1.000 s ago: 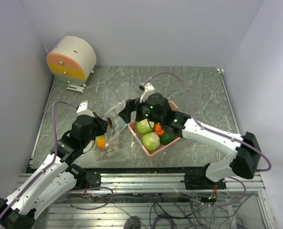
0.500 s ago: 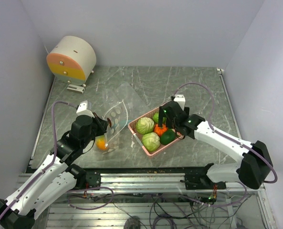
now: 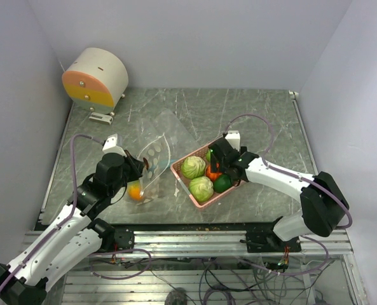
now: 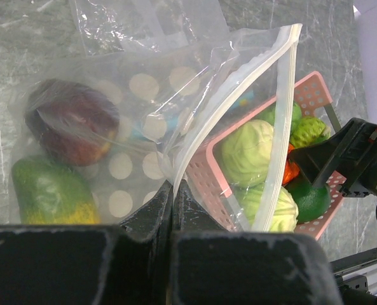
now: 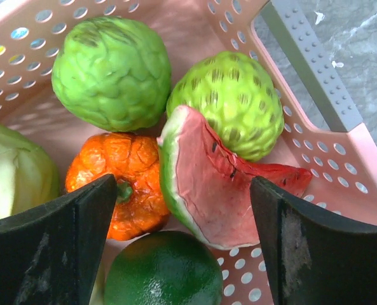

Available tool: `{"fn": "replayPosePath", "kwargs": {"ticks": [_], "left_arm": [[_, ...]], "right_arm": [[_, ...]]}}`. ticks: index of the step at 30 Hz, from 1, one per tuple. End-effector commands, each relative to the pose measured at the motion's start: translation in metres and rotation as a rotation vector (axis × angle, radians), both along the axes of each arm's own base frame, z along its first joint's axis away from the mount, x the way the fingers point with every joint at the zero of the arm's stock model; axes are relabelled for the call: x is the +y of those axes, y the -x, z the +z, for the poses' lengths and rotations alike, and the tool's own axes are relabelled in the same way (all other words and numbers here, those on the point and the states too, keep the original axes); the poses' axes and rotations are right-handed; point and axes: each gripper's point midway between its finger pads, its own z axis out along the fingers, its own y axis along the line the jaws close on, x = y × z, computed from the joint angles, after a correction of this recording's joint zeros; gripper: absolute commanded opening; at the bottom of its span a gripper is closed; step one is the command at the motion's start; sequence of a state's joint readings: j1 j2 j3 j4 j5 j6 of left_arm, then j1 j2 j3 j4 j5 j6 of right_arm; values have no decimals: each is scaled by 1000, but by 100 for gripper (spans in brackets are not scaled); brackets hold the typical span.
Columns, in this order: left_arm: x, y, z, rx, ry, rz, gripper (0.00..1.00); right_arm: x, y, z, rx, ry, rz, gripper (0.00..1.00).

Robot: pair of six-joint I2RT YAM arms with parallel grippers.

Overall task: Place the food in the zip-top bag and seal the zipper
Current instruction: Pick up the fake fruit from the bin, then place the fake fruit in the zipper food storage bag.

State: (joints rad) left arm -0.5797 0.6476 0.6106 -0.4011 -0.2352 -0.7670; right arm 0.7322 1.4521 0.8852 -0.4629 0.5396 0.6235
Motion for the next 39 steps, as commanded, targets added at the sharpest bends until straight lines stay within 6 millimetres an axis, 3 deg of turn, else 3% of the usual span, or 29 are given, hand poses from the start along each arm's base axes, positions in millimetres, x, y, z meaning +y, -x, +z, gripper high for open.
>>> {"fn": "replayPosePath", "kwargs": {"ticks": [1, 5, 12, 16, 20, 24, 27, 32, 36, 39], "left_arm": [[-2, -2, 16, -29, 6, -9, 7], [-3, -3, 13, -21, 2, -7, 7], [-3, -6, 10, -9, -6, 3, 7], [-4, -6, 6, 1, -3, 1, 7], [-4, -6, 4, 4, -1, 4, 7], [-3, -6, 5, 4, -8, 4, 7], [-3, -5, 7, -1, -8, 5, 7], [-1, -3, 7, -3, 0, 7, 7], [-2, -2, 8, -3, 3, 4, 7], [-2, -1, 9, -5, 9, 1, 7]], "right_arm": [[-17, -5, -7, -28, 50, -52, 83], [-25, -7, -10, -32, 61, -77, 83], [-29, -13, 2, -87, 25, -79, 72], [-32, -14, -8, -48, 36, -85, 37], [-33, -13, 6, -62, 19, -88, 17], [-22, -13, 53, -118, -67, -46, 9], [3, -9, 99, -179, -176, 54, 8], [76, 10, 186, -300, -452, 368, 8], [143, 34, 239, -383, -764, 649, 8], [172, 42, 261, -453, -897, 749, 8]]}}
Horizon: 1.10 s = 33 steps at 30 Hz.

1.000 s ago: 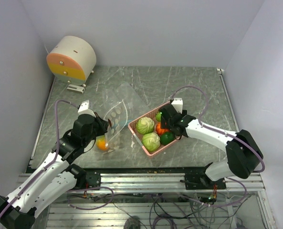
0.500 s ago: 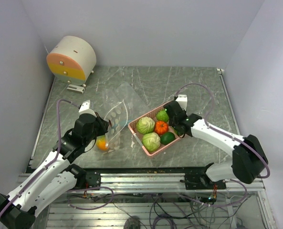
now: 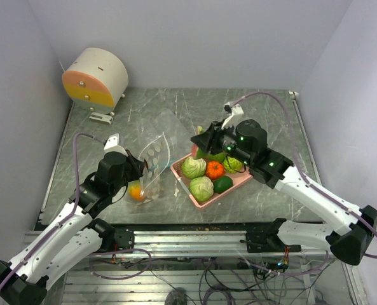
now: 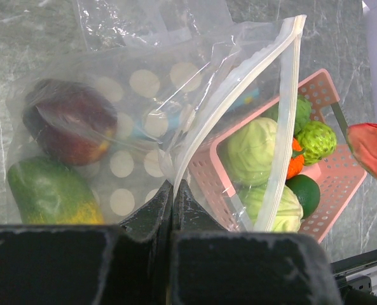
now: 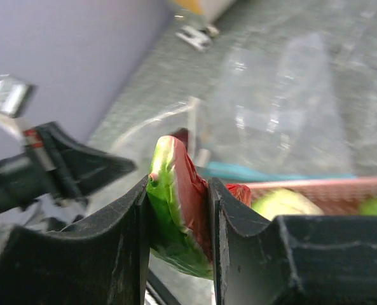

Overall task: Place the food in the zip-top bag and seal the zipper
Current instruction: Place the fake fruit in the zipper food storage bag.

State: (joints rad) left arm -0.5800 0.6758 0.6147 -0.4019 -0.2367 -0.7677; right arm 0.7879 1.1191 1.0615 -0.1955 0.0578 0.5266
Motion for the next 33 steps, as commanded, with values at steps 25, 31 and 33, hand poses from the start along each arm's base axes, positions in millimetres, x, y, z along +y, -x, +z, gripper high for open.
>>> {"fn": "replayPosePath", "kwargs": {"ticks": [25, 31, 33], "left_arm": [[-5, 1, 25, -38, 55, -10, 7], [-4, 2, 24, -40, 56, -5, 7], [-3, 2, 24, -40, 54, -4, 7]], "right_arm": [[154, 15, -27, -63, -255, 169, 34], [130, 6, -24, -116, -156, 32, 72], [118, 6, -19, -135, -129, 7, 78]]}}
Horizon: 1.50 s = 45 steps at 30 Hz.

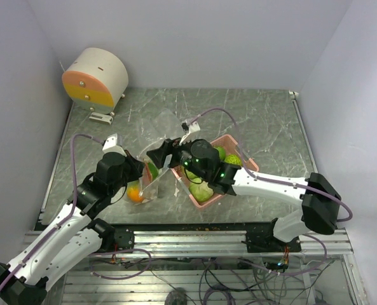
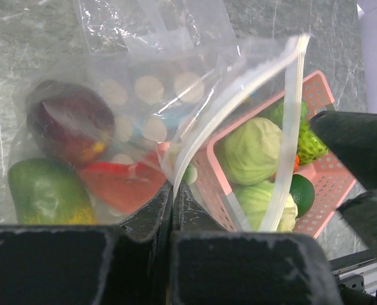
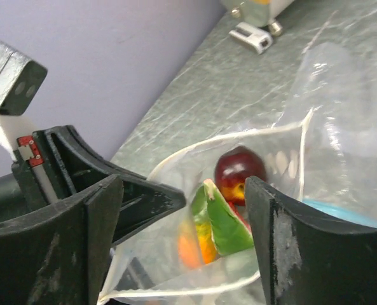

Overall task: Place the food in the zip-top bag and seal the zipper
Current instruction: Place the fake fruit in the zipper food storage bag, then pick up the fake fruit from the bin.

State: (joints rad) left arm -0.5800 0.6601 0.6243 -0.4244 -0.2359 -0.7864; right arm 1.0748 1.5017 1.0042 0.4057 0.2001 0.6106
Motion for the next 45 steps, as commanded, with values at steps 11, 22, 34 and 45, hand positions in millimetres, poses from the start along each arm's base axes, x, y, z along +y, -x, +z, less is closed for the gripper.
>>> {"fn": "replayPosePath", "kwargs": {"ticks": [11, 22, 34, 45], "left_arm": [[-5, -1, 31, -70, 40, -22, 7], [-5, 0, 35, -76, 32, -32, 7], [-1, 0, 32, -69, 3, -26, 7], [3, 3, 32, -62, -9, -19, 7]], "right_arm": [[-164, -1, -36, 146, 422, -480, 82], [-243, -11, -147, 441, 622, -528, 91], [-227, -21, -202, 523, 671, -450, 89], [-228, -36, -231, 511, 692, -504, 78]]}}
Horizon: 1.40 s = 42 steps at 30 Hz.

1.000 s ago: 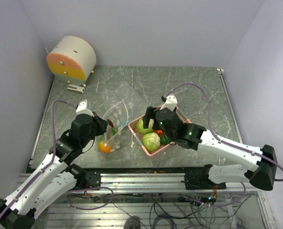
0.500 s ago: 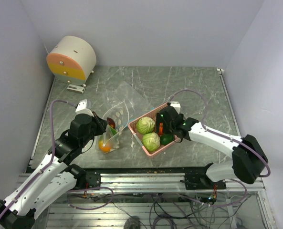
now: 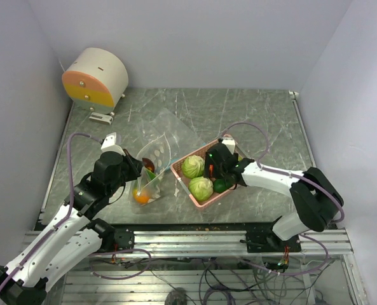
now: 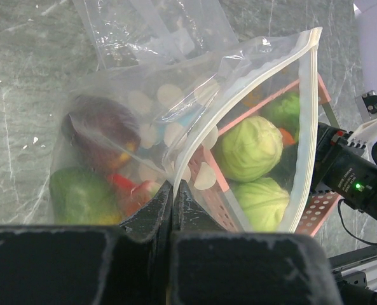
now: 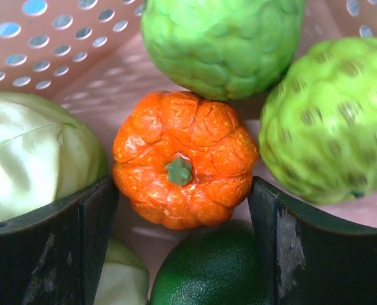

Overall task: Place the food in the zip-top bag and seal the zipper
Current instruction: Pick up the fake fruit from the bin, then place the fake fruit in the zipper food storage bag.

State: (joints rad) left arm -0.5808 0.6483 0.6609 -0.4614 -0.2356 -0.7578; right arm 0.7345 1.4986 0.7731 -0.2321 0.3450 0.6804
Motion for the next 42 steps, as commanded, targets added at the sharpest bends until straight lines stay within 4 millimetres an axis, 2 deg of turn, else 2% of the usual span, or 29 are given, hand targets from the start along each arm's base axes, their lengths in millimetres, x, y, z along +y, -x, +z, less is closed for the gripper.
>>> {"fn": "replayPosePath", "kwargs": {"ticks": [1, 5, 9, 13, 17, 20, 23, 27, 31, 35, 38, 42], "left_arm": [[1, 1, 21, -44, 9, -5, 7], [3, 3, 20, -42, 10, 3, 7], [3, 3, 19, -38, 13, 3, 7], [3, 4, 18, -38, 13, 4, 7], [4, 4, 19, -38, 11, 8, 7], [4, 4, 19, -37, 13, 7, 7], [4, 4, 19, -38, 18, 5, 7], [4, 5, 15, -28, 15, 8, 7], [4, 5, 13, -24, 14, 7, 7], [3, 6, 8, -15, 16, 4, 7], [2, 6, 8, -16, 23, -2, 7], [2, 6, 11, -23, 21, -2, 7]], "right_arm": [[-2, -6, -14, -9, 23, -16, 75], [-9, -9, -8, -36, 47, -30, 63], [-14, -11, 18, -85, 46, -38, 53], [-10, -8, 61, -154, -5, 14, 50], [10, -1, 117, -254, -98, 134, 50], [43, 10, 160, -322, -233, 281, 50], [93, 29, 197, -373, -399, 465, 50], [155, 56, 234, -445, -458, 645, 50], [190, 58, 246, -457, -536, 709, 50], [208, 52, 255, -478, -583, 720, 50], [215, 41, 236, -442, -525, 693, 51], [221, 34, 197, -359, -451, 681, 66]]}}
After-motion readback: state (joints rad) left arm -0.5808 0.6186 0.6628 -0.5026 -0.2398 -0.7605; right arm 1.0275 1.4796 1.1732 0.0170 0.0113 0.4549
